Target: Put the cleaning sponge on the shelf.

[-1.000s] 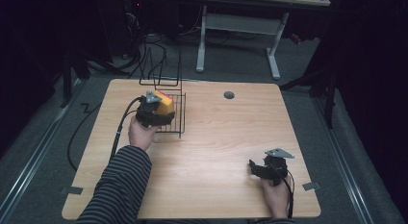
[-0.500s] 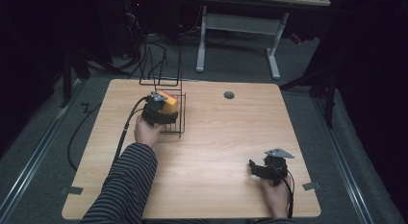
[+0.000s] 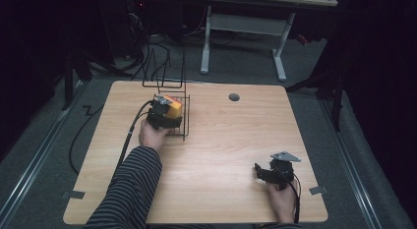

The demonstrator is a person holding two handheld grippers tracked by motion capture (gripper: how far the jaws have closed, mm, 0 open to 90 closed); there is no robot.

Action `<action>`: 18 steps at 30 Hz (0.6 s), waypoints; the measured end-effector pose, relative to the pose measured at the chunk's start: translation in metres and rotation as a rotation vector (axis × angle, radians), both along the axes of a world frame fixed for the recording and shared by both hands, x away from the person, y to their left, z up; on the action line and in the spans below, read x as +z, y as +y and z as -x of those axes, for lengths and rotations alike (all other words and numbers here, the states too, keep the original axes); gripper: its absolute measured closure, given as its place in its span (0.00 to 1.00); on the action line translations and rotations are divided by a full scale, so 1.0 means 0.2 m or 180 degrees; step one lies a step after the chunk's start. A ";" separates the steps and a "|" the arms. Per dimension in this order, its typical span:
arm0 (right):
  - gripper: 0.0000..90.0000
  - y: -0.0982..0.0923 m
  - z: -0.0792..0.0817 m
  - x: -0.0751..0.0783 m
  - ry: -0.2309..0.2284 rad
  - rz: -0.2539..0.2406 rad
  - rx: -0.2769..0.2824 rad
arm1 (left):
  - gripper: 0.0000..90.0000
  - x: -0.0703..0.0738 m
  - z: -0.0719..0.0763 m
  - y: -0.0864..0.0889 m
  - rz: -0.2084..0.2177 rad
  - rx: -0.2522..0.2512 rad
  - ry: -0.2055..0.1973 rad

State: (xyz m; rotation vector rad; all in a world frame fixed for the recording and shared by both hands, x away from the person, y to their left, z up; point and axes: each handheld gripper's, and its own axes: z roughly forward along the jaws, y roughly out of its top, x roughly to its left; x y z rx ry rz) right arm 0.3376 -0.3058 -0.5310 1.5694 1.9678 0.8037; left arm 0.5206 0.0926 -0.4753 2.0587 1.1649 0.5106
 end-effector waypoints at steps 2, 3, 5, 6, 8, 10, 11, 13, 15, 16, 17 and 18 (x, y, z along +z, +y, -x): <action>0.22 0.00 0.00 0.00 -0.0001 0.0000 0.0000 | 0.25 -0.01 0.00 0.00 0.0002 0.0009 0.0015; 0.22 0.00 0.00 0.00 0.0001 0.0001 0.0000 | 0.25 -0.01 -0.01 0.00 0.0001 0.0014 0.0022; 0.22 0.00 0.00 0.00 0.0000 0.0001 0.0001 | 0.25 -0.01 -0.01 0.00 -0.0009 0.0016 0.0034; 0.22 0.00 0.00 0.00 0.0000 0.0001 0.0001 | 0.25 -0.02 -0.01 0.00 -0.0010 0.0015 0.0041; 0.22 0.00 0.00 0.00 0.0001 0.0001 0.0001 | 0.24 -0.02 -0.01 0.00 -0.0010 0.0015 0.0055; 0.22 0.00 0.00 0.00 0.0001 0.0001 0.0001 | 0.24 -0.03 -0.01 0.00 -0.0019 0.0014 0.0075; 0.22 0.00 0.00 0.00 0.0001 0.0000 0.0001 | 0.24 -0.03 -0.01 0.00 -0.0014 0.0011 0.0059; 0.22 0.00 0.00 0.00 0.0001 0.0001 0.0000 | 0.24 -0.04 -0.01 0.00 -0.0013 0.0000 0.0059; 0.22 0.00 0.00 0.00 0.0000 0.0003 0.0000 | 0.24 -0.04 -0.01 0.01 -0.0009 0.0019 0.0051; 0.22 0.00 0.00 0.00 0.0000 0.0001 0.0001 | 0.23 -0.04 0.00 0.01 -0.0011 0.0020 0.0056; 0.22 0.00 0.00 0.00 -0.0002 -0.0005 -0.0006 | 0.23 -0.04 0.00 0.01 -0.0017 0.0021 0.0054; 0.22 0.00 0.00 0.00 -0.0002 -0.0005 -0.0005 | 0.23 -0.04 0.00 0.01 -0.0024 0.0017 0.0056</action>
